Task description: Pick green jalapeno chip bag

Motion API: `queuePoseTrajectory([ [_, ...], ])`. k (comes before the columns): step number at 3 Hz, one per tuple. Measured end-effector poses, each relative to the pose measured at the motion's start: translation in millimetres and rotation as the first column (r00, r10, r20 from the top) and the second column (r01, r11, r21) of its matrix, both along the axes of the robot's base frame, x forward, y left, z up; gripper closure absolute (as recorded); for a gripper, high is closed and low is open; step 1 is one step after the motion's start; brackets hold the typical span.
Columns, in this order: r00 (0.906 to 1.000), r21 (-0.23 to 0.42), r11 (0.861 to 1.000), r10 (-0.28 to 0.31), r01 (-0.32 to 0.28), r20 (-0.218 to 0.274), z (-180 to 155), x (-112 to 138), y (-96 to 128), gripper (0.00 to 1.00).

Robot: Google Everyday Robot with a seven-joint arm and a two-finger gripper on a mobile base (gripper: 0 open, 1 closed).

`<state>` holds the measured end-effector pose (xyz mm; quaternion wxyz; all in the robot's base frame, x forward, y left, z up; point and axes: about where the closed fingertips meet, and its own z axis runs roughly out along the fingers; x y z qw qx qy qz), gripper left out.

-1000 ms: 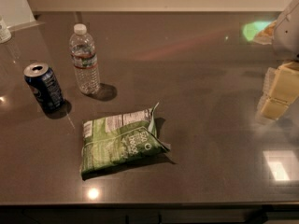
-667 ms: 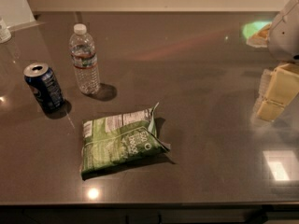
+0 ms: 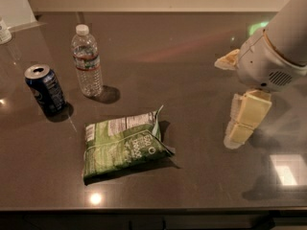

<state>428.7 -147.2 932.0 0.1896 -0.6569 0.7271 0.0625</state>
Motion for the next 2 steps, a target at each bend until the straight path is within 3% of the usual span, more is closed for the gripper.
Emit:
queuePoseTrajectory([
  [2, 0.9952, 0.09, 0.991, 0.097, -0.096, -0.011, -46, 19, 58, 0.0],
])
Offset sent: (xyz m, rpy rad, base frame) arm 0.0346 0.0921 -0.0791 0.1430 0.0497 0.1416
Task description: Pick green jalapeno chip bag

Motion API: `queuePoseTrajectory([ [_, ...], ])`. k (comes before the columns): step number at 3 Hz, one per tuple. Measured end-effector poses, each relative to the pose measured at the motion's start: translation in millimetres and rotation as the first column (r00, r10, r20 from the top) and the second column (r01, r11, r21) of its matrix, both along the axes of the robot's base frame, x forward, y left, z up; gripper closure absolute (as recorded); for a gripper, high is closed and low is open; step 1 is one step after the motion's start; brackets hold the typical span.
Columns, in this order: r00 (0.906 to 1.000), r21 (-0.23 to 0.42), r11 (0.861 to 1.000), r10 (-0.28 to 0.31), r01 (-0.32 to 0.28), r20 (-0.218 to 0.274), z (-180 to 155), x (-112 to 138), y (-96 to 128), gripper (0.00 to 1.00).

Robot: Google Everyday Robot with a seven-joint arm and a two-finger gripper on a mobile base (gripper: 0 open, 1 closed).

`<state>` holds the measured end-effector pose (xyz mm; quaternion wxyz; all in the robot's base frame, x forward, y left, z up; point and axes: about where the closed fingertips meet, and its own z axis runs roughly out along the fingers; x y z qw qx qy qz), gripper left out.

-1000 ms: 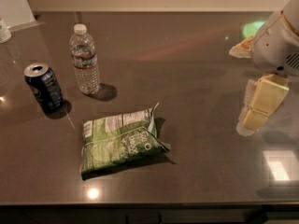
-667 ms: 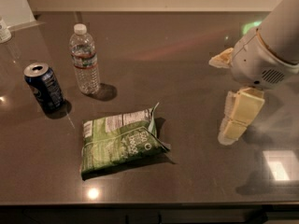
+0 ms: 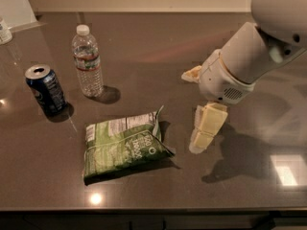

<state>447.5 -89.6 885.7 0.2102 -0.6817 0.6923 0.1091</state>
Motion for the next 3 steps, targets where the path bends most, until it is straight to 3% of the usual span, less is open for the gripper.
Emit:
queuePoseTrajectory([
  [1, 0.998, 0.032, 0.999, 0.037, -0.035, -0.051, -22, 2, 25, 0.0],
  [3, 0.9844, 0.085, 0.993, 0.096, -0.084, -0.147, -43, -15, 63, 0.0],
])
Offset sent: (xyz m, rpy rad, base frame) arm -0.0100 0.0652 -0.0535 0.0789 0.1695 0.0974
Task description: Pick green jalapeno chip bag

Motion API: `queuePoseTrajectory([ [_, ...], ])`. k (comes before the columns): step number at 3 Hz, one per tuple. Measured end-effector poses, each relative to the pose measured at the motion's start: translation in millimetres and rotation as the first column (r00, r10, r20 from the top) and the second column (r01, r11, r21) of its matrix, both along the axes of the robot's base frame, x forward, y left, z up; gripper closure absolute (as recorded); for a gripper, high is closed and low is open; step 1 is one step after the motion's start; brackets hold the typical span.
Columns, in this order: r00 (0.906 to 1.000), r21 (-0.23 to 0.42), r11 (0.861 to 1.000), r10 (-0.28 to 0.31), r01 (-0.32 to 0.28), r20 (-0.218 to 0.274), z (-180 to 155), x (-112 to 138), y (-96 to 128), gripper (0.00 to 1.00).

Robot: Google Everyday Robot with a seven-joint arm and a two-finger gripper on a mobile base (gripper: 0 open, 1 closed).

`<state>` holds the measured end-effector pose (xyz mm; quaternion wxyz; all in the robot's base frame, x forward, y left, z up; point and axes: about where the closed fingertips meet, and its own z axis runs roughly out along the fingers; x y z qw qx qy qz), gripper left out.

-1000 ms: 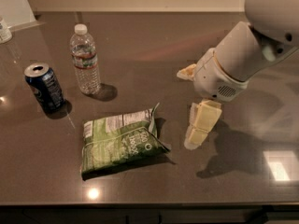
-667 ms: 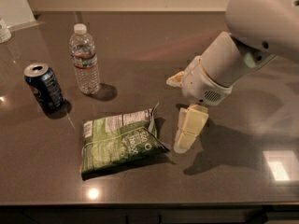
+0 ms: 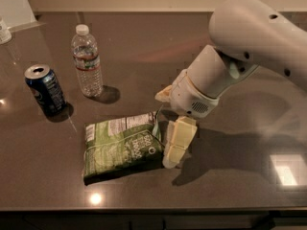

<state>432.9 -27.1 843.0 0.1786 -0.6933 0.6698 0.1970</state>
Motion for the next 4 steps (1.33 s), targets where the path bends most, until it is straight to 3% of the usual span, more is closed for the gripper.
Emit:
queuePoseTrajectory([
  [2, 0.998, 0.031, 0.999, 0.038, -0.036, -0.05, -6, -18, 24, 0.0],
  [3, 0.9987, 0.031, 0.999, 0.032, -0.031, -0.039, -5, -16, 29, 0.14],
  [4, 0.9998, 0.034, 0.999, 0.007, -0.007, -0.02, 0, -9, 27, 0.37],
])
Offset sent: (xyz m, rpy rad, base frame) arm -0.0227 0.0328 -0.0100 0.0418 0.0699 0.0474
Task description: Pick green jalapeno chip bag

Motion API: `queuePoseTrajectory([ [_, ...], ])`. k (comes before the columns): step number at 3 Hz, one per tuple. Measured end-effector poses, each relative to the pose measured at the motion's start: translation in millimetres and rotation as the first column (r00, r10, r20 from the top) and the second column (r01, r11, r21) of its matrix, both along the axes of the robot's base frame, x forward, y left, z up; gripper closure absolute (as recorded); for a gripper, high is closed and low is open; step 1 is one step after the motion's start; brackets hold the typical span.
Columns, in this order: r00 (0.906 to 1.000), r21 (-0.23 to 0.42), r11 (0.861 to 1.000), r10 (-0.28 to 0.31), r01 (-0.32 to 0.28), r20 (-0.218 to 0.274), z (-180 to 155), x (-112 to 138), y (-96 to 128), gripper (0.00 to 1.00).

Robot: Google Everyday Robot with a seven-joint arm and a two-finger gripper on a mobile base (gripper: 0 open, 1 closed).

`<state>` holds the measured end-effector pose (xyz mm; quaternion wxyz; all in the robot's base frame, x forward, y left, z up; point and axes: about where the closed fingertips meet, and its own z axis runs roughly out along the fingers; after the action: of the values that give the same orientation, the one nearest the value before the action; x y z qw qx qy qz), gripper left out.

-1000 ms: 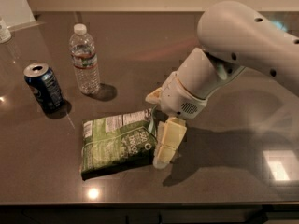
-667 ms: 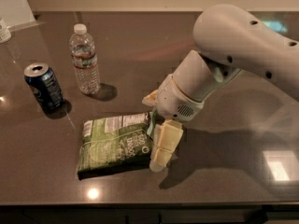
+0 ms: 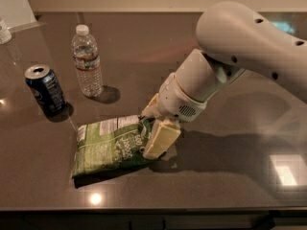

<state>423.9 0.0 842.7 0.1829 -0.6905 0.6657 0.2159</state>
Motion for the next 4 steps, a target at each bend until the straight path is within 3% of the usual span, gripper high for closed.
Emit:
queuePoseTrajectory([
  [2, 0.997, 0.019, 0.997, -0.071, 0.07, 0.031, 28, 13, -20, 0.83],
  [3, 0.9938, 0.041, 0.995, -0.096, 0.094, 0.056, 56, 20, -31, 1.0],
  [4, 0.9896, 0.07, 0.993, -0.104, 0.098, 0.099, 91, 26, -39, 1.0],
])
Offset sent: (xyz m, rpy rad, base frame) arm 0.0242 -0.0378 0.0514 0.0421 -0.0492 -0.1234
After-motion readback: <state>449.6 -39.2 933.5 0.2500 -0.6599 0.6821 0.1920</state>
